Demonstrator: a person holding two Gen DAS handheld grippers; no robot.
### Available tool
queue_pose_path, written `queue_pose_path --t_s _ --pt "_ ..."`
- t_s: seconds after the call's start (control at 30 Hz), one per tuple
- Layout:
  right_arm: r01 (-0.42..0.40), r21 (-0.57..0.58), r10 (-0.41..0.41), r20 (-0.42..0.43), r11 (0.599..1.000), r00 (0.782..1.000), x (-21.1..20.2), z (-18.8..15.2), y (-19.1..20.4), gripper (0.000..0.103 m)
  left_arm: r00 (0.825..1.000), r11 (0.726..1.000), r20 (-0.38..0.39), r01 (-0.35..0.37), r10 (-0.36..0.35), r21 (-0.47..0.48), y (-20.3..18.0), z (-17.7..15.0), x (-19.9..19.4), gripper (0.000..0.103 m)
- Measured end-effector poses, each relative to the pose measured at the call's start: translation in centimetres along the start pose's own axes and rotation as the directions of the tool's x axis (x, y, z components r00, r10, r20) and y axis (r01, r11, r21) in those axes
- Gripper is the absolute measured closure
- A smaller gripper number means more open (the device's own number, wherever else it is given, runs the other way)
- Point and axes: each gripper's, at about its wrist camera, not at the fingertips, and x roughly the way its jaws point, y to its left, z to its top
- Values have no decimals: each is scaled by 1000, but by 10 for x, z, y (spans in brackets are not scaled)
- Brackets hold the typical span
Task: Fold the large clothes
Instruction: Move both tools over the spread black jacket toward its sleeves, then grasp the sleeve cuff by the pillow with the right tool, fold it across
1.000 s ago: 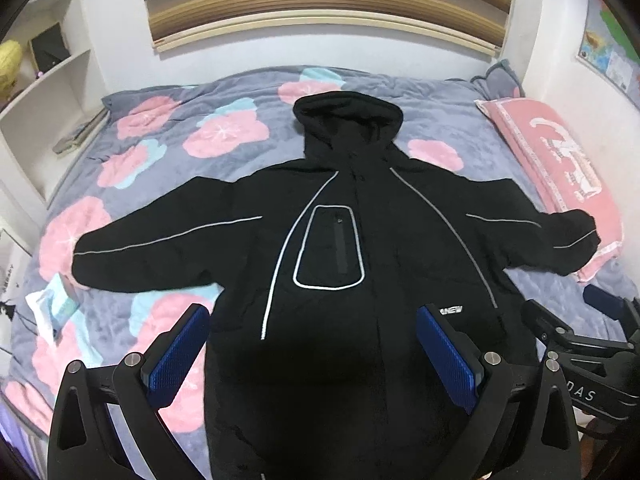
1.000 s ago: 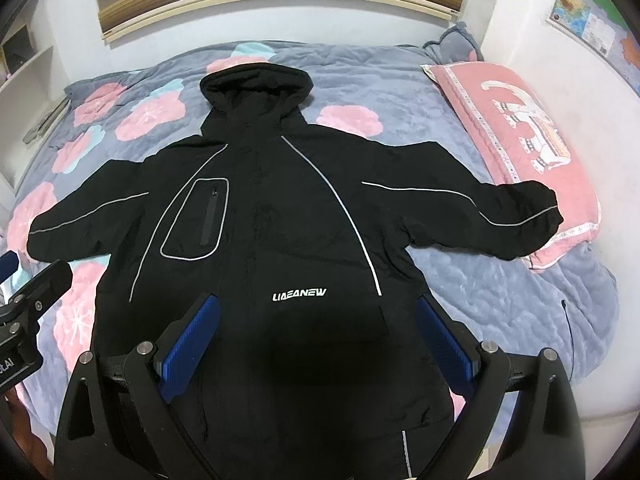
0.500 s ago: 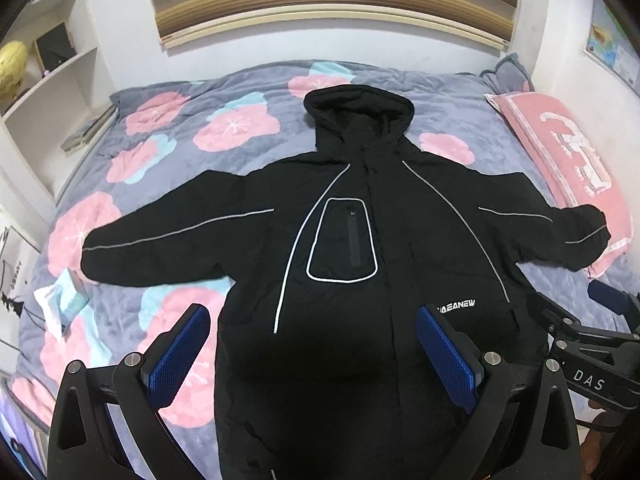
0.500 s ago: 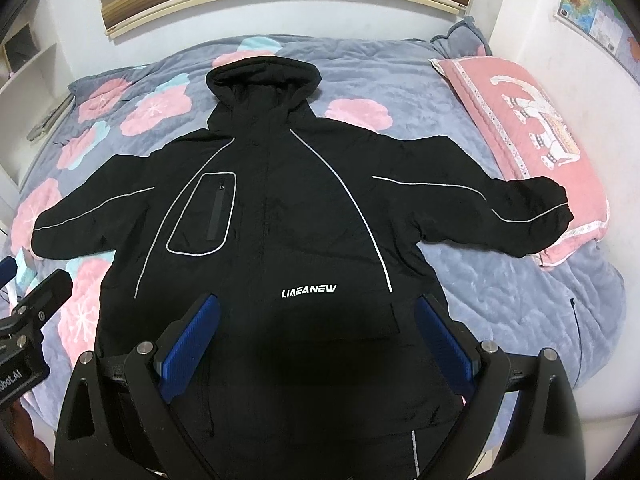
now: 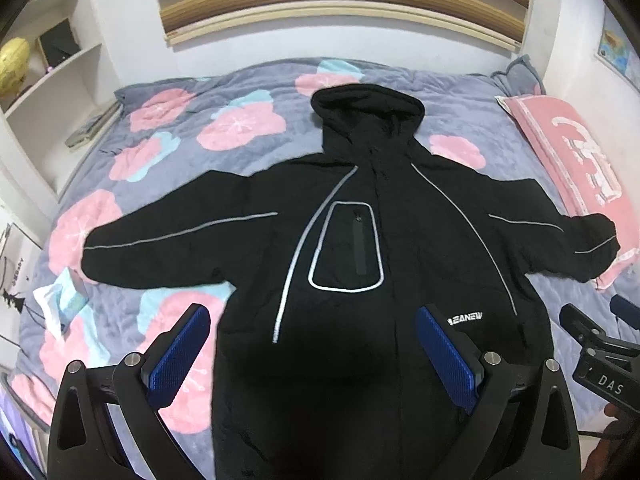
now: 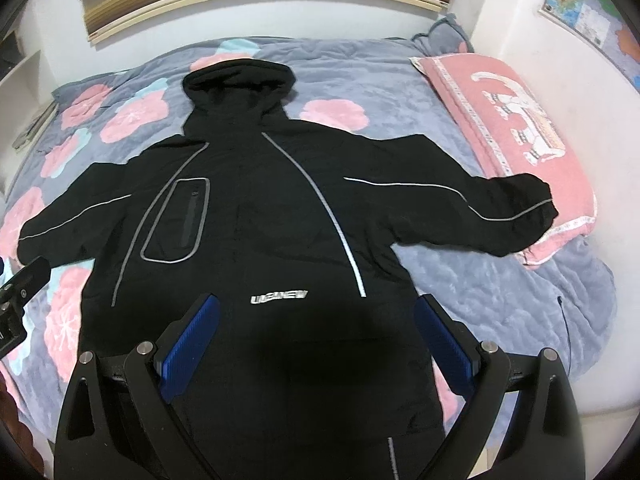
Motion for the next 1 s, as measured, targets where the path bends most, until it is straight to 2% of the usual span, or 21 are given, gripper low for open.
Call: queue_pose_path --t_s 0.1,0.33,0.47,0.53,0.6,0.73,0.87,1.0 --pt "9 21 -9 -5 1000 1000 2 0 -10 4 1000 999 -11 21 -21 25 -13 2 4 1" --pt "16 56 -17 27 998 1000 -1 10 -26 4 999 994 19 49 -51 102 -45 15 -3 1" --pt "6 83 -10 48 997 999 -3 18 -40 4 996 988 34 75 -81 134 -69 36 -2 1" --pt "22 120 -31 73 993 997 -3 24 -58 4 995 985 42 82 -90 154 -84 49 0 1" --pt "51 159 -67 91 986 994 -1 32 -83 4 993 981 54 92 -103 173 -103 63 4 1" --pt "95 241 -115 70 966 991 22 50 -144 5 992 968 37 112 -123 223 -140 83 23 1" --pt "97 305 -120 58 947 991 54 61 -207 10 988 952 -38 152 -147 265 -178 100 63 1" --pt "125 398 -156 44 909 987 99 71 -298 11 979 943 -124 190 -161 275 -207 114 109 1"
